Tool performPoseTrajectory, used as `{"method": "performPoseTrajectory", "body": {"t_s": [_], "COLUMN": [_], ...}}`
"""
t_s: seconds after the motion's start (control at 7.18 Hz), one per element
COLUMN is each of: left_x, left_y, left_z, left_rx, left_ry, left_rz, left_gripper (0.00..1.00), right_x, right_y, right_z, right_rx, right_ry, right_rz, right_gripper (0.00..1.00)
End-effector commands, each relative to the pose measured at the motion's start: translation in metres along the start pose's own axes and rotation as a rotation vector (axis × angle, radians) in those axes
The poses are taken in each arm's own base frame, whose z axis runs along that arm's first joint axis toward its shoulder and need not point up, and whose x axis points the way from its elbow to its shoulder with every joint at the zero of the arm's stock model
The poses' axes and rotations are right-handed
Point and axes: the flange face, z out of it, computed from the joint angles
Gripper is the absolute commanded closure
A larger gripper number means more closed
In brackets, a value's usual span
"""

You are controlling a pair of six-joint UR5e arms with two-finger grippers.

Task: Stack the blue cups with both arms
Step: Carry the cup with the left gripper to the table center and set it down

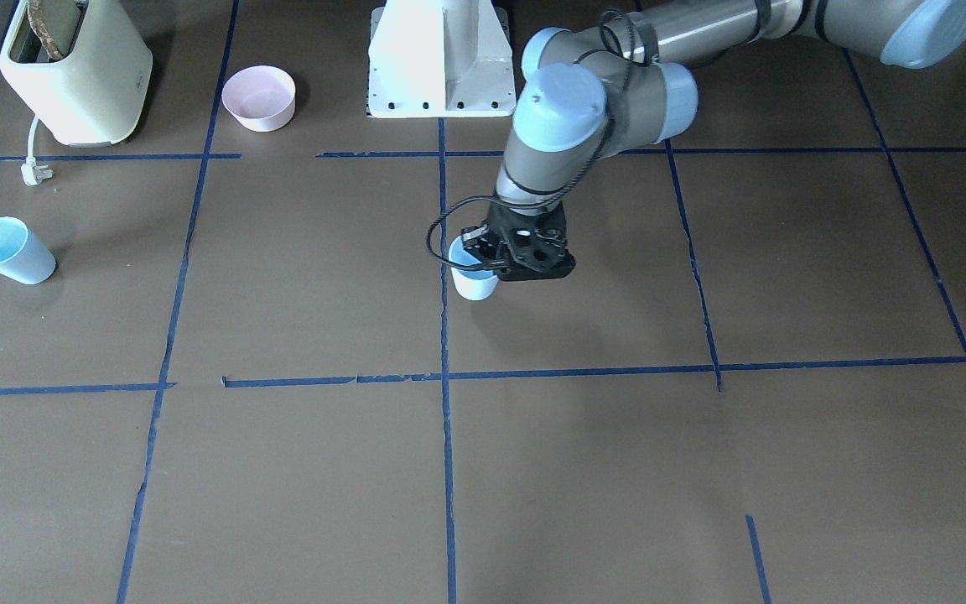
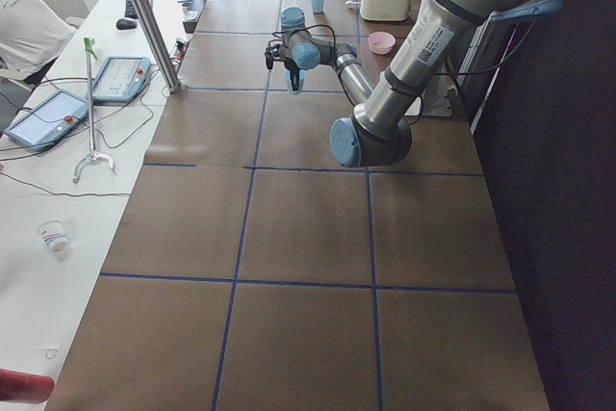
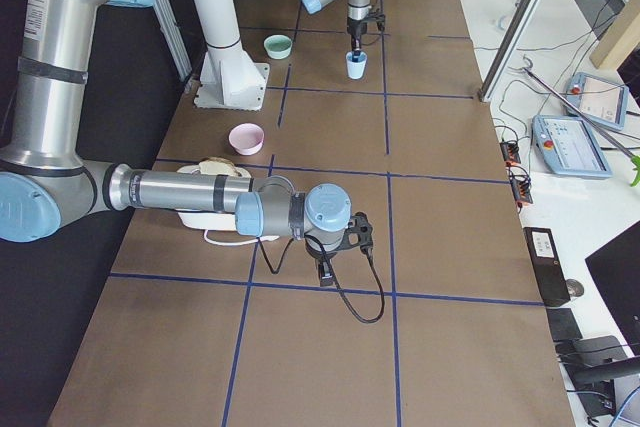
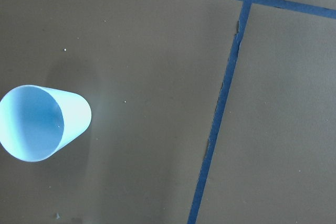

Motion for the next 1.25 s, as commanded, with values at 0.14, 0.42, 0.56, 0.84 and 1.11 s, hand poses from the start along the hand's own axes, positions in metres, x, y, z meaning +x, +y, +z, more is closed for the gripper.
{"method": "performPoseTrajectory", "body": {"t_s": [0.14, 0.42, 0.56, 0.84, 1.11], "left_x": [0.029, 0.019, 0.021, 0.022, -0.051], "left_y": [0.02, 0.019, 0.021, 0.025, 0.022], "left_z": [0.027, 0.034, 0.033, 0.0, -0.049], "left_rx": [0.031, 0.029, 0.029, 0.04, -0.012], "left_ry": [-0.042, -0.051, -0.047, -0.011, -0.033], "left_rz": [0.013, 0.013, 0.016, 0.024, 0.106], "left_gripper": [0.94, 0.39, 0.1, 0.0, 0.0], "right_x": [0.0, 0.0, 0.0, 0.0, 0.0], "right_y": [0.0, 0.0, 0.0, 0.0, 0.0], "right_z": [0.0, 0.0, 0.0, 0.0, 0.0], "right_rx": [0.0, 0.0, 0.0, 0.0, 0.0], "right_ry": [0.001, 0.0, 0.0, 0.0, 0.0], "right_rz": [-0.001, 0.001, -0.001, -0.001, 0.001], "right_gripper": [0.0, 0.0, 0.0, 0.0, 0.0]}}
